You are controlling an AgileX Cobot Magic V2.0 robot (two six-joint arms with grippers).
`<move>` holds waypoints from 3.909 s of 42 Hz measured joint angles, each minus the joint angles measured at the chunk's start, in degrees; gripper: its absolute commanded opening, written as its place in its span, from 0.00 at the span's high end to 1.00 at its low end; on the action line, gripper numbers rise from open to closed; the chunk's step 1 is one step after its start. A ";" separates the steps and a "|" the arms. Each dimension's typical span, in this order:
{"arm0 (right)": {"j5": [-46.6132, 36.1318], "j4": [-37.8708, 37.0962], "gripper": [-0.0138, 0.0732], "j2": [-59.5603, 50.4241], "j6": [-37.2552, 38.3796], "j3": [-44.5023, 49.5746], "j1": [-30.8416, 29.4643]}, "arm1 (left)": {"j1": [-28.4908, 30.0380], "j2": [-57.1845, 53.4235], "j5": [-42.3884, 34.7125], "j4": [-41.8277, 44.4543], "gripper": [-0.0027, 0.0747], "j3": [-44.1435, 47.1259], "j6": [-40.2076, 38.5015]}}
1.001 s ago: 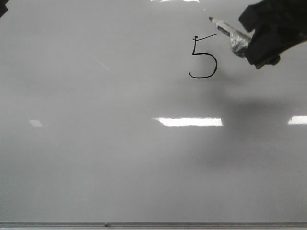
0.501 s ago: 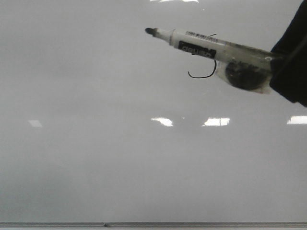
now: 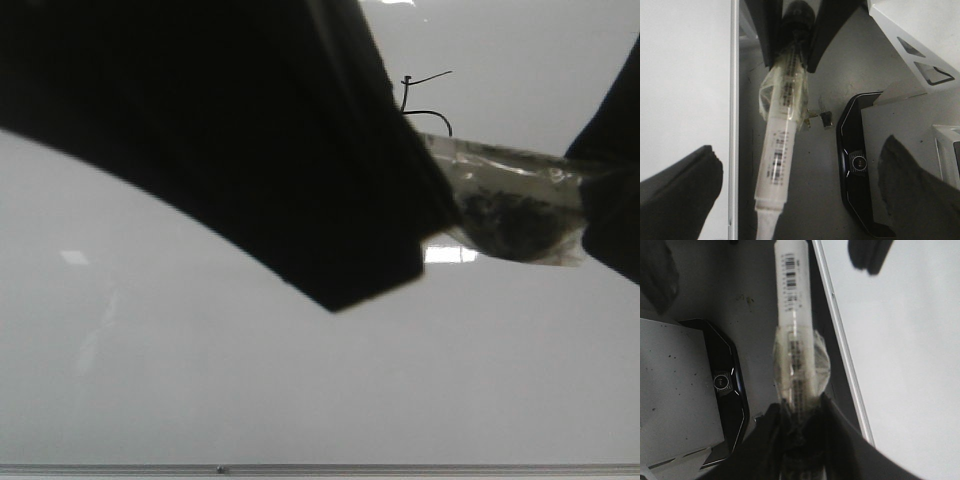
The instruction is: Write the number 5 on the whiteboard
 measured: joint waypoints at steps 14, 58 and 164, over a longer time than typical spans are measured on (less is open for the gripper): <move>0.00 0.00 0.84 0.00 0.00 0.00 0.00 | -0.09 2.25 -2.99 0.00 0.84 -0.22 0.17; 9.42 -15.02 0.15 -15.52 24.19 -0.51 -18.50 | 43.82 -20.29 -12.58 22.72 0.98 9.90 -42.32; 9.45 -13.58 0.15 -22.19 33.67 -0.14 -18.50 | 46.59 -28.36 -2.35 14.79 0.50 13.48 -36.54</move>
